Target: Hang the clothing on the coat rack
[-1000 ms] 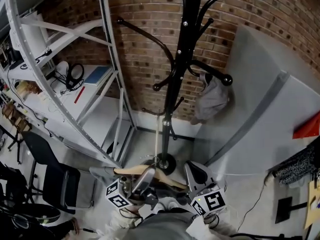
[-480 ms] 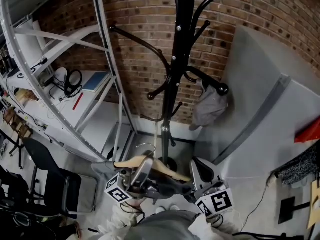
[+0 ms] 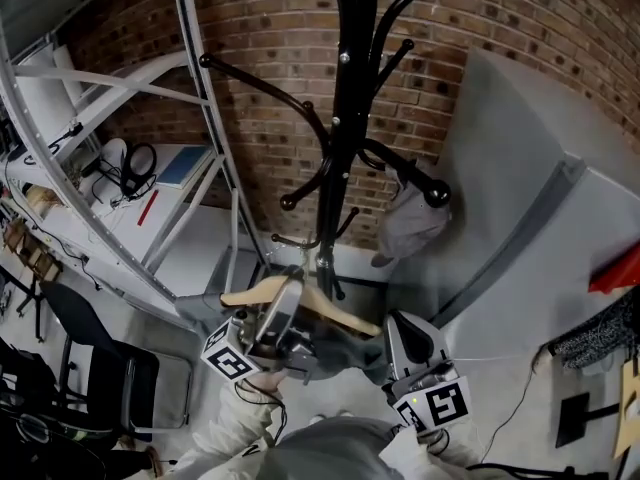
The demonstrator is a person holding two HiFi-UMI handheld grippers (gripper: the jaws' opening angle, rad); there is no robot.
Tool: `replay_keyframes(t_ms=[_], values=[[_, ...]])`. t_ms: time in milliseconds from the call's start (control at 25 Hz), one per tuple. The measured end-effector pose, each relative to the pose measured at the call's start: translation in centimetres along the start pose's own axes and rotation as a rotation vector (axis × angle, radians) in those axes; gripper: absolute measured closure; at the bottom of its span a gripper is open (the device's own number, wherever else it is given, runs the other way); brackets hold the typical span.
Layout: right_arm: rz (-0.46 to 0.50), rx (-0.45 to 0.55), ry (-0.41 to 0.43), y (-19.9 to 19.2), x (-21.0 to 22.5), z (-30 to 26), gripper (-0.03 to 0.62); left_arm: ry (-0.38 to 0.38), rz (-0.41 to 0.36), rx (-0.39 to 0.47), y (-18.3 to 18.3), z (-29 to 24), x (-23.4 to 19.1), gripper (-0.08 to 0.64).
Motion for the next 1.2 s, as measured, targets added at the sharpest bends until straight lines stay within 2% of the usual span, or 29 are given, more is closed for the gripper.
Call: replay_keyframes(t_ms=[560,920,1200], values=[[-0.004,0.017,-0.016,-0.1,1.3,-2.5,0.569,-0.048,-0.007,0.03,2.8,-3.3,-4.4,0.468],[-0.011,0.013,-0.037,-0.3,1.9,-3.0,0.569,-0.033,0.025,0.027,2.6,-4.0,-6.8,0.468],[-0.017,0.001,-0.058,-0.6,2.6,-3.1,0.569,-0.024,0.102,0.056,1.3,-4.1,-8.8,0.468]])
Point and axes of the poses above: the fingertips, and each gripper's own axes: z backward along the fingers, x to its right, y out of its top, the point moved 9 cm from there along z, backward along the fingers, and after that the axes turned 13 degrees about -y, right-handed, at the moved point
